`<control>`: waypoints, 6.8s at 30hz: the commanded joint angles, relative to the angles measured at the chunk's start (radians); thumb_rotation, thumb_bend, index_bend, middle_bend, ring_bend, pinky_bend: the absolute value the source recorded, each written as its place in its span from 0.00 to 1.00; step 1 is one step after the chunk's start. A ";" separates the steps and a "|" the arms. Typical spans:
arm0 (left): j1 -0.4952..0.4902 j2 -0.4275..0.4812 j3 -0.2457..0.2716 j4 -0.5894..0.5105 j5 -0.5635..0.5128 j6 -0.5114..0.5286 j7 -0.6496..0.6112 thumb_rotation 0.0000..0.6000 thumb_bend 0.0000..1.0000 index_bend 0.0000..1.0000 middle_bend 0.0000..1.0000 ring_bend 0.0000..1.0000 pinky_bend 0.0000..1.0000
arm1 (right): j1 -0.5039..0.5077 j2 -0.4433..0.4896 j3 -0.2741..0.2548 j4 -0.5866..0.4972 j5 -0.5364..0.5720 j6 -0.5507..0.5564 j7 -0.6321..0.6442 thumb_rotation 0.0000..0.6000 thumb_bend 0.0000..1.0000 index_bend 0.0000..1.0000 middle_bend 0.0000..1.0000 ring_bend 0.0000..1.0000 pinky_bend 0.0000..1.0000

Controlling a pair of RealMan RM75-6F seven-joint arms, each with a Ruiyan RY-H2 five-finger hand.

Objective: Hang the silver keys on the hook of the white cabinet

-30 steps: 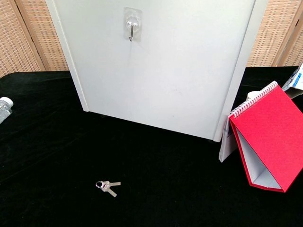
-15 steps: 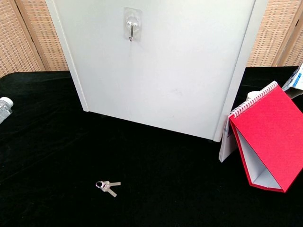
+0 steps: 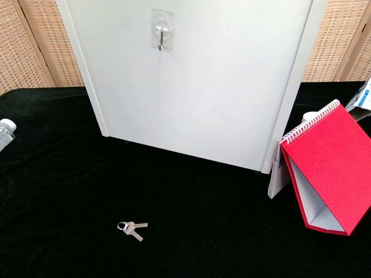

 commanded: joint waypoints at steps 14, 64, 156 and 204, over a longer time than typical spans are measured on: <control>-0.222 -0.203 -0.034 0.081 -0.179 -0.375 0.253 1.00 0.30 0.48 0.94 0.86 0.76 | -0.001 0.009 0.008 0.005 0.018 -0.002 0.039 1.00 0.10 0.01 0.00 0.00 0.00; -0.410 -0.642 -0.008 0.415 -0.444 -0.403 0.492 1.00 0.37 0.50 0.94 0.86 0.76 | -0.006 0.026 0.015 0.009 0.027 0.004 0.115 1.00 0.10 0.01 0.00 0.00 0.00; -0.701 -0.209 -0.242 0.049 -0.172 -0.335 0.677 1.00 0.46 0.58 0.94 0.86 0.76 | -0.008 0.038 0.023 0.018 0.033 0.009 0.186 1.00 0.10 0.00 0.00 0.00 0.00; -0.742 -0.233 -0.219 0.090 -0.217 -0.260 0.750 1.00 0.25 0.29 0.94 0.86 0.76 | -0.008 0.041 0.023 0.020 0.035 0.006 0.201 1.00 0.10 0.00 0.00 0.00 0.00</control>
